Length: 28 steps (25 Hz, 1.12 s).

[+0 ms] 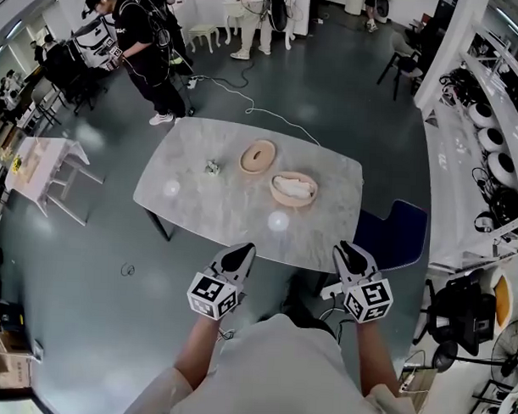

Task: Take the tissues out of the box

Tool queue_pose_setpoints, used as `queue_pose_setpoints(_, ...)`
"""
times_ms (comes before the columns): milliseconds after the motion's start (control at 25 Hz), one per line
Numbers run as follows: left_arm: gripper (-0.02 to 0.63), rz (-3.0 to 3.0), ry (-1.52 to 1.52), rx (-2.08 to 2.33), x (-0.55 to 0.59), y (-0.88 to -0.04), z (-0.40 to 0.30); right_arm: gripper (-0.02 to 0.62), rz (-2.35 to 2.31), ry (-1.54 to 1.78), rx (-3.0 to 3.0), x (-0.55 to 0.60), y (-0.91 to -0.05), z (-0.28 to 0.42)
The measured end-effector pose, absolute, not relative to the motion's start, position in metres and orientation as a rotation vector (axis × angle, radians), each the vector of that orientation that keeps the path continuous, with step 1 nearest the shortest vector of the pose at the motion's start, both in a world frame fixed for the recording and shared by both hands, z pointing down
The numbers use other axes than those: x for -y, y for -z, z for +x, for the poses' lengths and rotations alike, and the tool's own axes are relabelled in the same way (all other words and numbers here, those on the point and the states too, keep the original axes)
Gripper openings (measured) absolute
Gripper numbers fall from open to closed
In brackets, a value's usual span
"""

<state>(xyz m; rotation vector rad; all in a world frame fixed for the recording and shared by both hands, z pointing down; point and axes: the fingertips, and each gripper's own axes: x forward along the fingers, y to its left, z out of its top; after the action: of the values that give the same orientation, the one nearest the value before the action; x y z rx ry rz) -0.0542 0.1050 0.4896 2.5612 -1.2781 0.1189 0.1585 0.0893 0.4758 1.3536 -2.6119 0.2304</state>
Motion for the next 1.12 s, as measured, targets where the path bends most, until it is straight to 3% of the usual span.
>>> queue_pose_setpoints(640, 0.009, 2.45, -0.15, 1.376, 0.041, -0.503, -0.02, 0.094, 1.121, -0.334, 2.655, 0.079, -0.507, 0.164)
queue_pose_setpoints(1120, 0.009, 2.371, -0.206, 1.45, 0.095, -0.513, -0.007, 0.091, 0.969, -0.416, 2.666, 0.142, -0.534, 0.168)
